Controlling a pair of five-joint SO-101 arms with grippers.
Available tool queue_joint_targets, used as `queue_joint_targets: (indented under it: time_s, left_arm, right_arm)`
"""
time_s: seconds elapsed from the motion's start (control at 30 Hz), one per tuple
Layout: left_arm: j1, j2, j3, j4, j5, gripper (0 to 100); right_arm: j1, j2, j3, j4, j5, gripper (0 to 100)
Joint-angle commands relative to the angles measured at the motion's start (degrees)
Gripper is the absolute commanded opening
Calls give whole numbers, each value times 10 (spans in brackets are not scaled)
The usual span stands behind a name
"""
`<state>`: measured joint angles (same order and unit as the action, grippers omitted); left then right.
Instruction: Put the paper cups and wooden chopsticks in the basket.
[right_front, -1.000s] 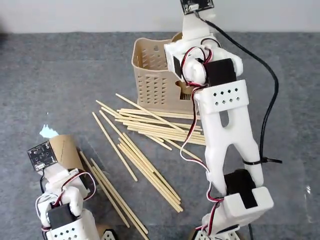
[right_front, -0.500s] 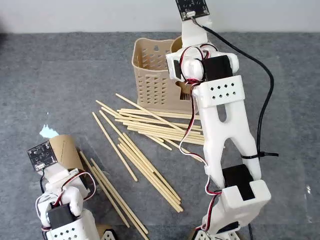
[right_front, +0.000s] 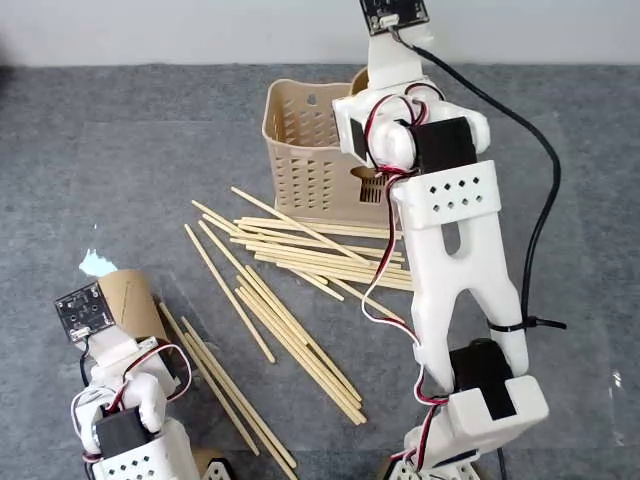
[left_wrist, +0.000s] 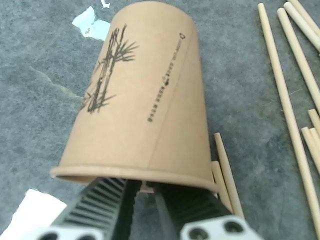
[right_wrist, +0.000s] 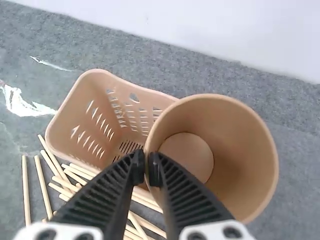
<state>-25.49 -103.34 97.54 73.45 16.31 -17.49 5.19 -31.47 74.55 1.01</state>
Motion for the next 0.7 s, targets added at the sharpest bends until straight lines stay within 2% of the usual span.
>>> queue_joint_targets:
  time_s: [0.0,0.13,0.2,0.3,0.53,0.67]
  left_arm:
    - [-4,-11,-11,-12,0,14]
    - [-4,-11,-11,-12,0,14]
    - [-4,-11,-11,-12,0,14]
    - [-4,-11,-11,-12,0,14]
    - [-4,-11,-11,-12,0,14]
    - [-4,-11,-11,-12,0,14]
  right_arm:
    - [-7,-9,-18,12,-2,65]
    - [-7,-6,-18,15,-3,161]
    - [-7,-7,-22,13,-3,168]
    - [-8,-7,-31,9,-3,141]
    - [-4,15,-20,-11,-2,6]
    - [-4,47,-15,7,-2,9]
